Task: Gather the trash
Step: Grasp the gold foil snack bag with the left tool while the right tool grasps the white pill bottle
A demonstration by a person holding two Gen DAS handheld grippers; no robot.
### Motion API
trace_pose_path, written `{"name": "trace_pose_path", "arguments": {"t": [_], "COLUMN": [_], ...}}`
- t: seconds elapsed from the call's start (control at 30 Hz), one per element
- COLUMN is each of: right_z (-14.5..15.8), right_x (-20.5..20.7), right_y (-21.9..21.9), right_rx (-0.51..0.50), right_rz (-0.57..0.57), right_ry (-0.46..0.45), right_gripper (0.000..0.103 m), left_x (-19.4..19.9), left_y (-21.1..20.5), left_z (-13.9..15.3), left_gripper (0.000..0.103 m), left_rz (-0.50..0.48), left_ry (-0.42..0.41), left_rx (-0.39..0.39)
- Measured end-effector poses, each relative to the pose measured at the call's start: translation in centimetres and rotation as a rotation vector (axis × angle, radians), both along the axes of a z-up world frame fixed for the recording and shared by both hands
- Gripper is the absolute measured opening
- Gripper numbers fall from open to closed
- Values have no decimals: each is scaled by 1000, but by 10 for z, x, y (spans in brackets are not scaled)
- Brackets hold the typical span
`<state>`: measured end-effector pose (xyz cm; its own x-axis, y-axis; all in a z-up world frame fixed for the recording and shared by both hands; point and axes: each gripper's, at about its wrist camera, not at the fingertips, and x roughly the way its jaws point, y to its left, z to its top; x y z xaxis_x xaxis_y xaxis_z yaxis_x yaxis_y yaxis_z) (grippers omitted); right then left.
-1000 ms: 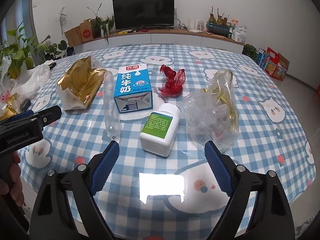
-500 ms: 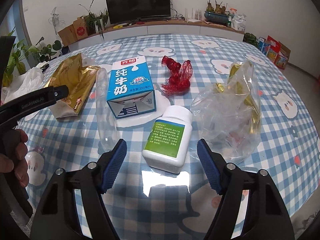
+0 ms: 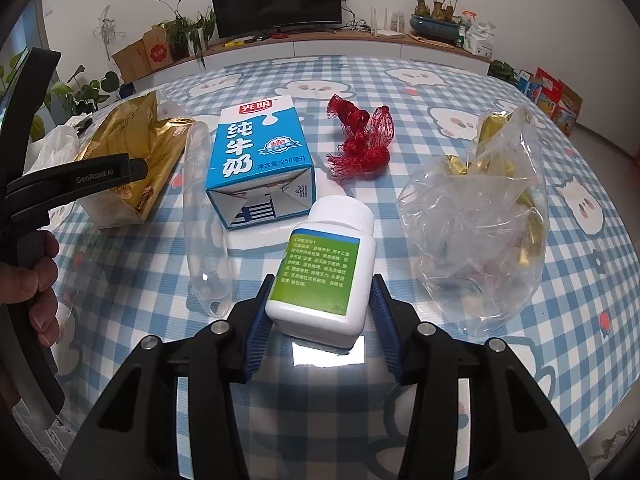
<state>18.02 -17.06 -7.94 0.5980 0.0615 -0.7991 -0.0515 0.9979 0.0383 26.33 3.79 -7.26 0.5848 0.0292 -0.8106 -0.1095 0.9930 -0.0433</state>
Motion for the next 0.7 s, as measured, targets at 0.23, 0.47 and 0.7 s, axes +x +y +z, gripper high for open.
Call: {"name": "trace_pose_path", "arguments": {"t": [0.23,0.47,0.7], "right_z": [0,2,3], "right_x": [0,-1,-1], "right_y": [1,-1,-2], "right_rx": [6,19,19], "right_rz": [2,1,1], "right_ry": [1,2,-1], "right_gripper": [44,43,42], "left_x": [-1,-4,-7], "left_y": [-1,-7,-8], "left_z": [-9,-9,-7], "left_gripper": [34,12,9], "left_rz": [-2,-17,-11], "left_ry": [25,23,16], "left_rx": [-6,33,52]}}
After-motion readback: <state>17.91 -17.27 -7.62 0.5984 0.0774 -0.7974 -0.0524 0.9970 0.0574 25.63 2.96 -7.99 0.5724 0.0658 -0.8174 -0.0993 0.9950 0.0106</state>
